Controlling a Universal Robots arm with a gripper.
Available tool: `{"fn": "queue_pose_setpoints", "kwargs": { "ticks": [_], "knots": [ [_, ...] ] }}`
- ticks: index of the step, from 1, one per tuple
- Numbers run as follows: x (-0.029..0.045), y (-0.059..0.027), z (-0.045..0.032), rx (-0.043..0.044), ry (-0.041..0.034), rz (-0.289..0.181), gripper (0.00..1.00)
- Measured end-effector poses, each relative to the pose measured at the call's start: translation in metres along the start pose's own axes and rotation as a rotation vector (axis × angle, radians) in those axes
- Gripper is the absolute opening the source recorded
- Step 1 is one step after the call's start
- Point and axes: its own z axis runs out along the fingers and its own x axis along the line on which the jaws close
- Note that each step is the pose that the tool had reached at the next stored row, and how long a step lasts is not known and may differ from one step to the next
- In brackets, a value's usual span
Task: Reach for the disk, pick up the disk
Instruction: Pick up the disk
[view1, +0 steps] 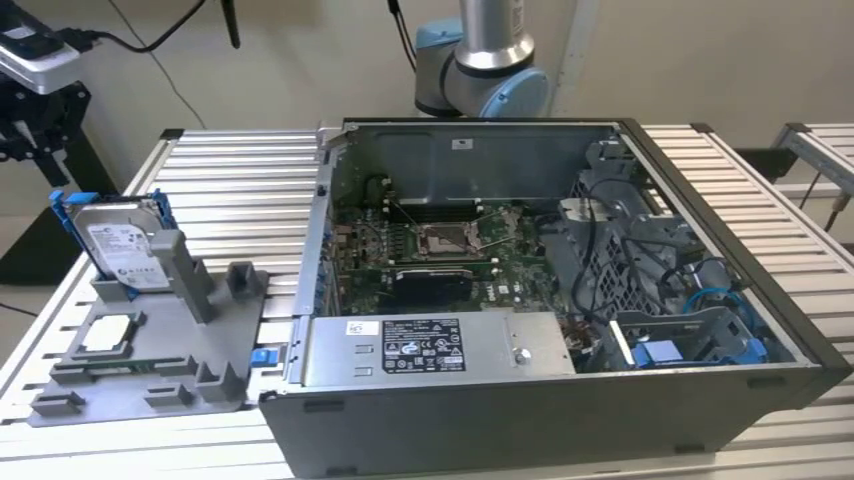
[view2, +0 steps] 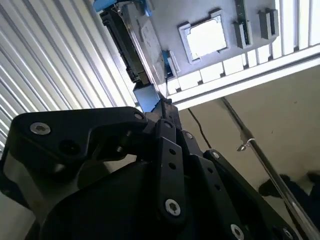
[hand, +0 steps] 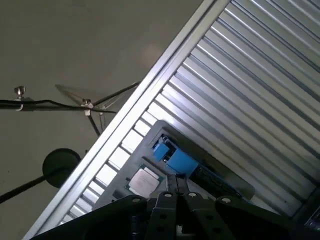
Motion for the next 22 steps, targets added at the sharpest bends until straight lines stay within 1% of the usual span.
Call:
{"fn": "queue_pose_setpoints", "kwargs": {
  "ticks": [22],
  "knots": [
    [0.0, 0.0, 0.0, 0.0, 0.0151, -0.395, 0.0]
  ]
}}
